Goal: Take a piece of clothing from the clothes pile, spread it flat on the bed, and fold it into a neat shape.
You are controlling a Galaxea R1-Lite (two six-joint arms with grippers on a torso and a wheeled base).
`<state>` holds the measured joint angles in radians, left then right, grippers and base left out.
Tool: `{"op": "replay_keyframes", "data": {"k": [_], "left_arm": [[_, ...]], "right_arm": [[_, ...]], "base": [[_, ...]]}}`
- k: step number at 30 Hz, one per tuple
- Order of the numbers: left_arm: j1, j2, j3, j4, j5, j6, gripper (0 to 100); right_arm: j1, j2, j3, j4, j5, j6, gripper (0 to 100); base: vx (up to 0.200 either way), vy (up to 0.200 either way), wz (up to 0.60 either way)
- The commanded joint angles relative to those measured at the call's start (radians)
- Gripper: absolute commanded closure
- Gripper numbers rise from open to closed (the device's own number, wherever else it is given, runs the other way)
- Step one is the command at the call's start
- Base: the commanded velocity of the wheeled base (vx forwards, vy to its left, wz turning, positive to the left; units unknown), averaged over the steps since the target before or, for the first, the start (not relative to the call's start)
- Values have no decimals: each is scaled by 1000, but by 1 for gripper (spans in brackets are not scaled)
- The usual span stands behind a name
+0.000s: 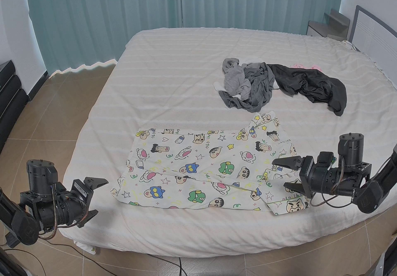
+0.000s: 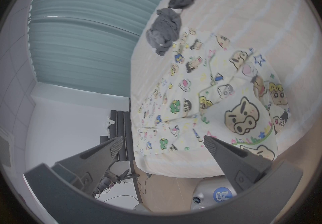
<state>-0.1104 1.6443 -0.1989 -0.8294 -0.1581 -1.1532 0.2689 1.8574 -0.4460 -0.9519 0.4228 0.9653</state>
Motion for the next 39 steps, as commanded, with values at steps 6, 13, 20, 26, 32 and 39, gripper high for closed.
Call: {"op": "replay_keyframes", "data": {"k": [6,13,20,26,32,39], "left_arm": [[0,3,1,-1,0,0,0],[0,22,0,-2,0,0,0],[0,31,1,-14,0,0,0],[0,29,0,-16,0,1,0],[-9,9,1,-30,2,1,0],[-41,-12,13,-30,2,0,0]], "right_arm": [[-60,249,-53,-14,-10,15,0],[-96,325,-68,-62,-9,16,0],[-96,342,-71,-96,-9,16,0],[-88,289,-37,-126,-4,27,0],[-22,3,124,-223,-10,29,0],[-4,-172,174,-209,-12,24,0]], "base": [[0,0,0],[0,0,0],[0,0,0],[0,0,0],[0,0,0],[0,0,0]]}}
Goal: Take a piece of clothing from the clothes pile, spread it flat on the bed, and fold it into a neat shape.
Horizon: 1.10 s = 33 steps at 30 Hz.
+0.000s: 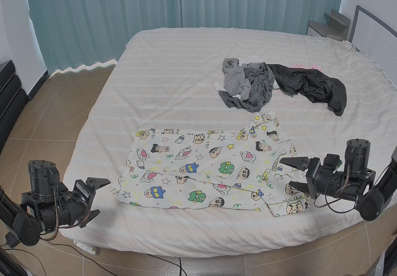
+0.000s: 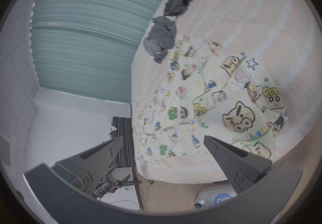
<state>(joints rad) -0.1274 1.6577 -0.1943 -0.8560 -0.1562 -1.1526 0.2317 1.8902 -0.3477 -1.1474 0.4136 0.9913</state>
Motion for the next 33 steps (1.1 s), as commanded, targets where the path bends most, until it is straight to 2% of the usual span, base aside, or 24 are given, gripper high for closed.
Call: {"op": "replay_keyframes", "data": {"k": [1,14,19,33], "left_arm": [[-34,-19,10,-3,-2,-1,0],[-35,-30,16,-5,-17,2,0],[-61,-33,24,-5,-14,4,0],[-78,-39,30,-8,-19,14,0]], "right_arm": [[34,-257,75,38,-4,-11,0],[34,-246,70,55,-21,-39,0],[35,-243,70,55,-21,-40,0],[34,-212,70,57,-21,-63,0]], "base": [[0,0,0],[200,0,0],[200,0,0],[0,0,0]]}}
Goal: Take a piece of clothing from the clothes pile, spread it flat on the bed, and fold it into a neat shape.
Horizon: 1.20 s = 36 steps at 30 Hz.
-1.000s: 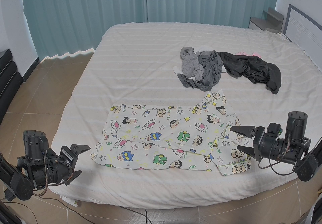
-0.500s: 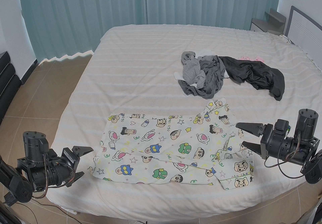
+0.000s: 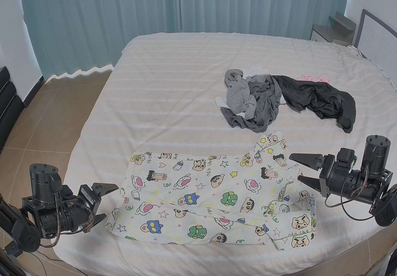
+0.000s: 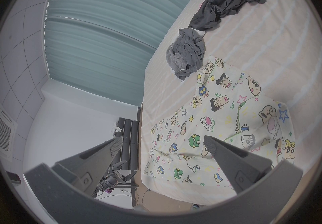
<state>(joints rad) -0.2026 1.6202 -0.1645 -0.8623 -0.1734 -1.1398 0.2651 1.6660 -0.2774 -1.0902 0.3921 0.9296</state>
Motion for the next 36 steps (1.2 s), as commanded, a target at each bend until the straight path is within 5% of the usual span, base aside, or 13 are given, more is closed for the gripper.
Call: {"op": "replay_keyframes", "data": {"k": [1,5,8,14,17,21,24,28,36], "left_arm": [[-3,0,0,-10,-1,3,0],[-1,3,2,-47,0,12,0],[0,20,-40,-92,0,103,0],[97,294,-352,6,14,607,0],[112,405,-526,115,11,716,0],[112,503,-770,322,-35,744,0],[132,564,-900,433,-98,850,0],[140,658,-1018,517,-101,936,0],[141,777,-1170,543,-84,937,0]], "right_arm": [[0,17,0,0,1,-2,0],[-3,21,0,0,-1,-11,0],[-10,21,0,0,-1,-32,0],[-9,37,4,0,-4,-48,0],[-9,37,6,0,-18,-51,0],[-7,40,7,0,-19,-57,0],[2,51,12,0,-19,-63,0],[17,67,17,0,-26,-81,0],[63,107,20,-10,-87,-117,0]], "base": [[0,0,0],[0,0,0],[0,0,0],[0,0,0],[0,0,0],[0,0,0],[0,0,0],[0,0,0],[0,0,0]]}}
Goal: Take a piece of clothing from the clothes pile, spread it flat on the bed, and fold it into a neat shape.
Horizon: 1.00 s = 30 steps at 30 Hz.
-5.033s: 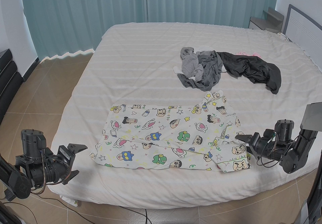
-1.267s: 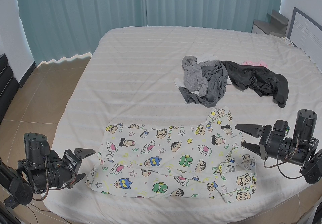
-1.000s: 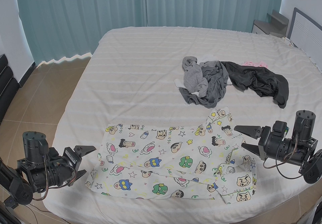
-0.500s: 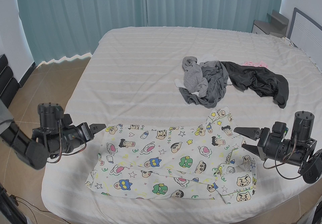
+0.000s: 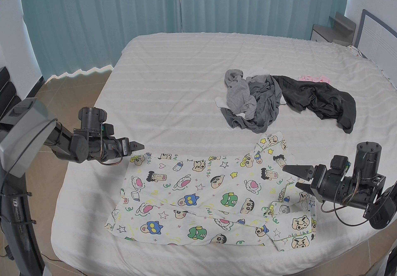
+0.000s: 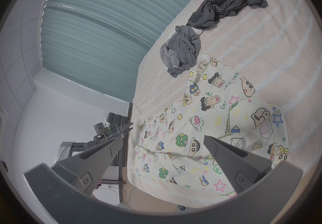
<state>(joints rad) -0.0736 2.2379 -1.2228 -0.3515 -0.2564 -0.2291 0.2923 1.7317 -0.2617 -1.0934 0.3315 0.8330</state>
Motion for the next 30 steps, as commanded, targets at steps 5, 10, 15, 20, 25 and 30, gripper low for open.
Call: {"op": "replay_keyframes", "data": {"k": [5,10,15,20,25,30], "left_arm": [[8,123,-98,39,-1,-19,0],[8,-24,-46,58,-38,-156,0],[8,-73,-20,63,-38,-174,0],[6,-87,9,54,-37,-167,0],[3,-84,25,52,-37,-160,0],[3,-72,34,54,-38,-93,0]], "right_arm": [[28,29,4,-6,-28,-17,0],[31,45,2,-5,-26,-18,0],[31,42,4,-5,-25,-17,0],[31,40,4,-5,-25,-17,0],[31,43,4,-5,-25,-18,0],[31,43,4,-5,-25,-18,0]], "base": [[0,0,0],[0,0,0],[80,0,0],[200,0,0],[80,0,0],[0,0,0]]}}
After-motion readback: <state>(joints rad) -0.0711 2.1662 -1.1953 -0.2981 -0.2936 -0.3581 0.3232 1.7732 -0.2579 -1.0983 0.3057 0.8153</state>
